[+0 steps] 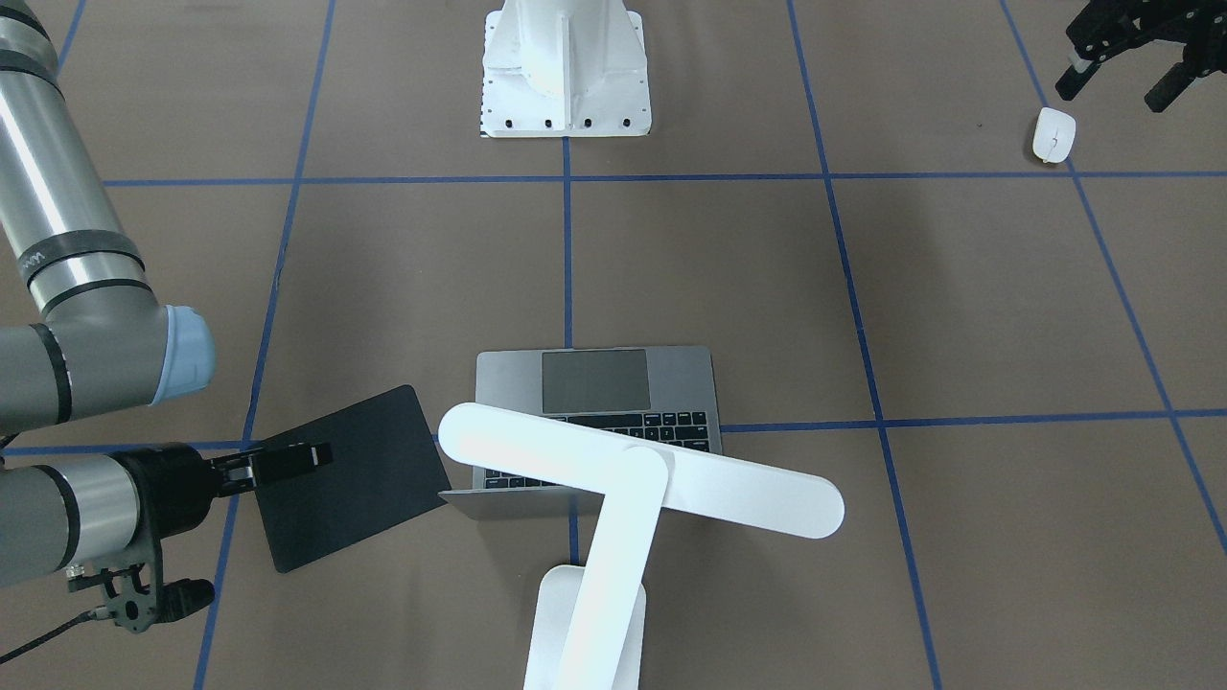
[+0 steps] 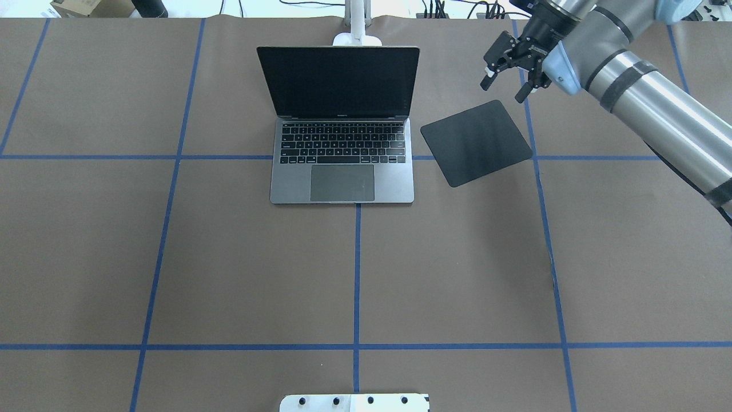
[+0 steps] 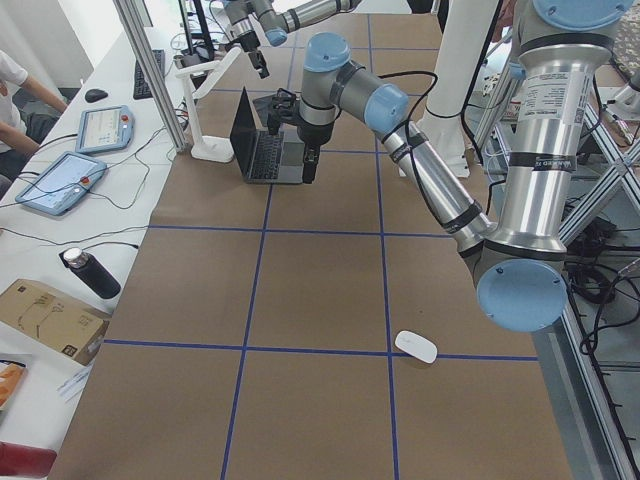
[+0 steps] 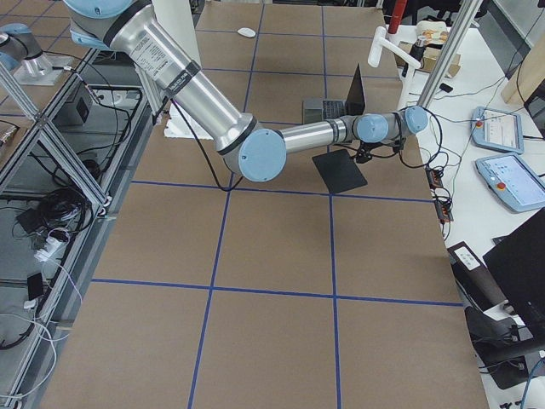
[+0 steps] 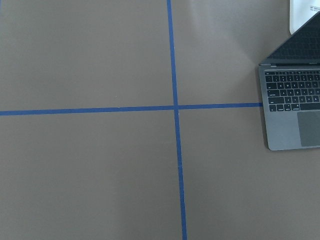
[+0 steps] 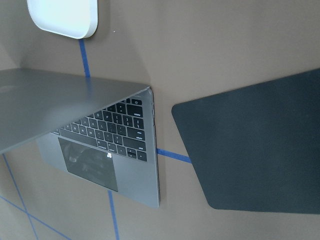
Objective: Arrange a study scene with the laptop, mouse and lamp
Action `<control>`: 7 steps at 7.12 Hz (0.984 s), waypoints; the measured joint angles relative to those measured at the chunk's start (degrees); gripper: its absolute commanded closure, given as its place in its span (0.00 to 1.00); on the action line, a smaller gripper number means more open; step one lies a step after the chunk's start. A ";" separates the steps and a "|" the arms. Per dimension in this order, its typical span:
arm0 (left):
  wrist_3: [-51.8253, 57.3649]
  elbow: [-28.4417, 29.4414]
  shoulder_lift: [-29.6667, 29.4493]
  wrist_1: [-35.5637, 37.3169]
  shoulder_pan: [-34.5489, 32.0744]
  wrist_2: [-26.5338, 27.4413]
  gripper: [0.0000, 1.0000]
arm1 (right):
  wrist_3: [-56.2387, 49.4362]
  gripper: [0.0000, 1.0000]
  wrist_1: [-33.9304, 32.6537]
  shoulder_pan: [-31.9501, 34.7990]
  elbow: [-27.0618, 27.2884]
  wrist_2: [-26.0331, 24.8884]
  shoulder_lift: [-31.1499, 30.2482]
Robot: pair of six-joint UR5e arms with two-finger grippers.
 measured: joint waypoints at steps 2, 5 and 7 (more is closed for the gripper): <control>0.00 0.36 0.09 0.00 0.00 0.06 0.00 | 1.08 0.04 5.50 1.21 2.01 -6.72 -4.57; 0.04 2.28 0.12 -0.02 0.12 0.27 0.00 | 2.47 0.04 6.56 7.51 13.33 -17.98 -15.29; 0.33 6.10 -0.07 -1.09 0.71 0.60 0.00 | -1.19 0.03 6.45 14.58 21.42 -21.49 -23.95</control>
